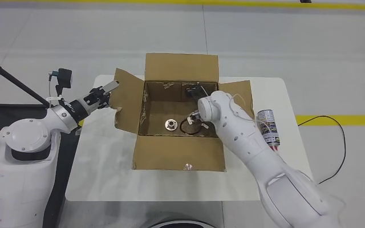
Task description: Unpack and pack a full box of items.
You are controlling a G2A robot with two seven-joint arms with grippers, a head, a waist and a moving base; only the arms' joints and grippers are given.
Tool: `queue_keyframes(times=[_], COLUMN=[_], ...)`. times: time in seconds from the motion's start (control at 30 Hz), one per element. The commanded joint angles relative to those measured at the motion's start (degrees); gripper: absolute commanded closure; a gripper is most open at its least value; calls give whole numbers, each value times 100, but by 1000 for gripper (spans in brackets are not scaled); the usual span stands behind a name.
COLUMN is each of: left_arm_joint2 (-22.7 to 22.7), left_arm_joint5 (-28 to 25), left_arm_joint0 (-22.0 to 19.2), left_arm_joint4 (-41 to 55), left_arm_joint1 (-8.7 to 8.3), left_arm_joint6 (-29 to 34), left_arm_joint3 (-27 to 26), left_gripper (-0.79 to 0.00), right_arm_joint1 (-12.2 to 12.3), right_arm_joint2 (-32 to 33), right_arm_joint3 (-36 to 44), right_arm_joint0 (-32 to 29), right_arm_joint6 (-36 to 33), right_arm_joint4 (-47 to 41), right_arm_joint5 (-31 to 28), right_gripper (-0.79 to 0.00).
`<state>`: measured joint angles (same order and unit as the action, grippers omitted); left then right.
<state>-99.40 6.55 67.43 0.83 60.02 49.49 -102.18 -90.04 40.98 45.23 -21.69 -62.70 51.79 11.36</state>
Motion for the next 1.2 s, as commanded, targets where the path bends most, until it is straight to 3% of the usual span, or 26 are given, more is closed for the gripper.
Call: queue_keyframes(times=[0.0, 0.27, 0.7, 0.87, 1.17], left_arm_joint2=[0, 0, 0, 0, 0], left_arm_joint5=[0, 0, 0, 0, 0], left_arm_joint0=[0, 0, 0, 0, 0], left_arm_joint4=[0, 0, 0, 0, 0], left_arm_joint1=[0, 0, 0, 0, 0], left_arm_joint6=[0, 0, 0, 0, 0], left_arm_joint3=[0, 0, 0, 0, 0], left_gripper=[-785, -785, -785, -785, -785], right_arm_joint1=[36, 324, 929, 1089, 1338], right_arm_joint2=[103, 695, 2318, 3019, 4579], right_arm_joint3=[164, 1468, 5135, 6243, 7277], right_arm_joint0=[-60, -490, -1927, -2288, -2861], right_arm_joint6=[14, -251, -1507, -1896, -2463], right_arm_joint4=[-35, 30, 376, 812, 1503], right_arm_joint5=[-100, -539, -1122, -1002, -935], right_gripper=[0, 0, 0, 0, 0])
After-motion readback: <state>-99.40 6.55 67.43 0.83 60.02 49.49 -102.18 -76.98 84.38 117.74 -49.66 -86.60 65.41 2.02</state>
